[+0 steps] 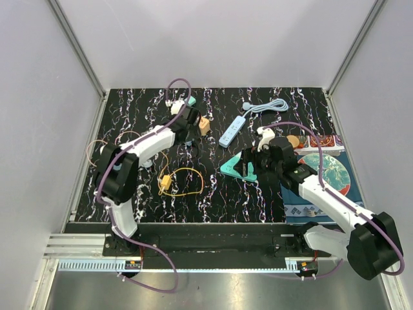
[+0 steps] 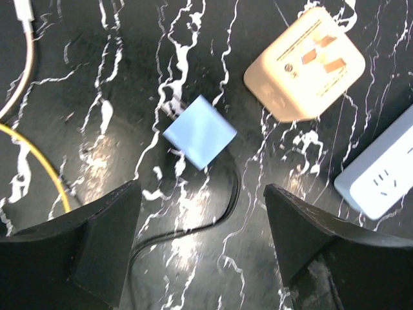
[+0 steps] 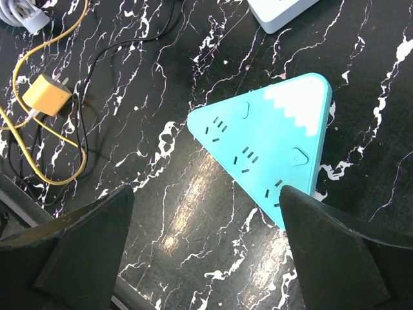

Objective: Insert the plug
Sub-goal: Pick up the plug from the center of the board.

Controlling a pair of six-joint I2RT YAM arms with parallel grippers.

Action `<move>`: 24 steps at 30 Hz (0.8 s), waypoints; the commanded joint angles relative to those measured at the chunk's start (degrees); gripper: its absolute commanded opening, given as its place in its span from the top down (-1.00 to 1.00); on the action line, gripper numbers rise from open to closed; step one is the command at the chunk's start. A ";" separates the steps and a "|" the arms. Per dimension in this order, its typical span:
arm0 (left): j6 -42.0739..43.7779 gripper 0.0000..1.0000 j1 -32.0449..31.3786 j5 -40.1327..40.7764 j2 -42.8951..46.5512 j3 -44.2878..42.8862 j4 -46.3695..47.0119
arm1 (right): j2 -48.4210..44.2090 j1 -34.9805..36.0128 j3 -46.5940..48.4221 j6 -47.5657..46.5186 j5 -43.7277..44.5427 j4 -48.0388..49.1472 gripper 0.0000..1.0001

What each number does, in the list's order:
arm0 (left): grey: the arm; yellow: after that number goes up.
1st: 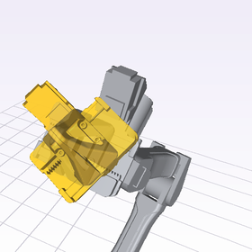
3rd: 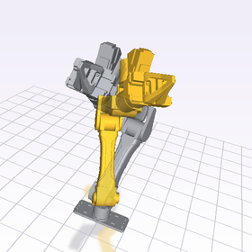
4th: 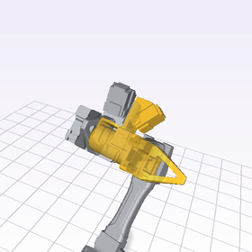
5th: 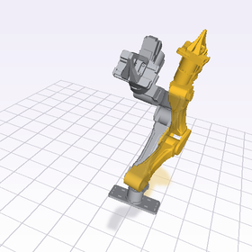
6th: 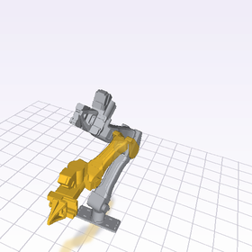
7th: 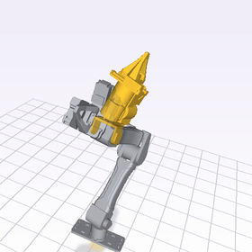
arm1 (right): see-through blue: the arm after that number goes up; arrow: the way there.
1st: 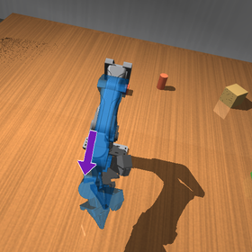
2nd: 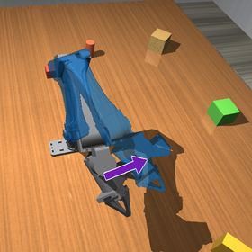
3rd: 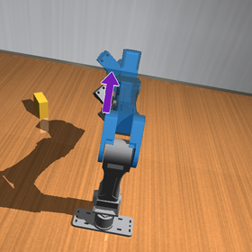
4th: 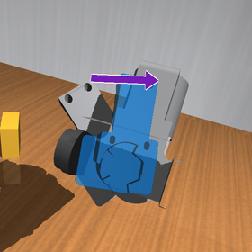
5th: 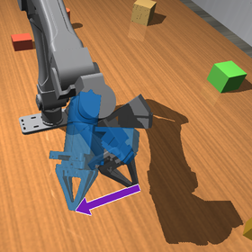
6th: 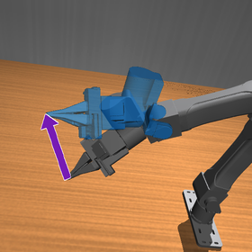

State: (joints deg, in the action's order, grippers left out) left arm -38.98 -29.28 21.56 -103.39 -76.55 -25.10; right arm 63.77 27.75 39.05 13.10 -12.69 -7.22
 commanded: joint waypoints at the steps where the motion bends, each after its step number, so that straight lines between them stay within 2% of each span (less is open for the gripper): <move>1: -4.25 -0.61 0.54 4.54 -6.36 -5.97 3.39 | 0.74 0.38 1.56 -2.20 1.35 0.72 -0.99; 7: -7.95 -0.61 0.80 6.21 -14.01 -11.50 1.55 | 1.18 0.38 1.12 -3.26 1.35 0.81 -0.99; 14: -10.24 -0.51 2.56 3.66 -18.33 -12.48 0.32 | 1.01 0.38 0.68 -3.44 0.65 1.07 -0.99; 17: -9.45 -0.37 2.73 3.40 -18.16 -11.34 0.32 | 1.01 0.38 0.68 -3.52 0.38 1.25 -0.99; 24: -4.88 0.32 2.56 0.68 -13.07 -6.33 2.16 | -0.05 0.29 1.56 -2.29 -0.67 0.46 -0.99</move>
State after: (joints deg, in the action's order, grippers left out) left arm -46.19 -26.79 24.40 -120.86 -85.95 -23.75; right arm 64.88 27.75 39.05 10.52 -12.73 -7.35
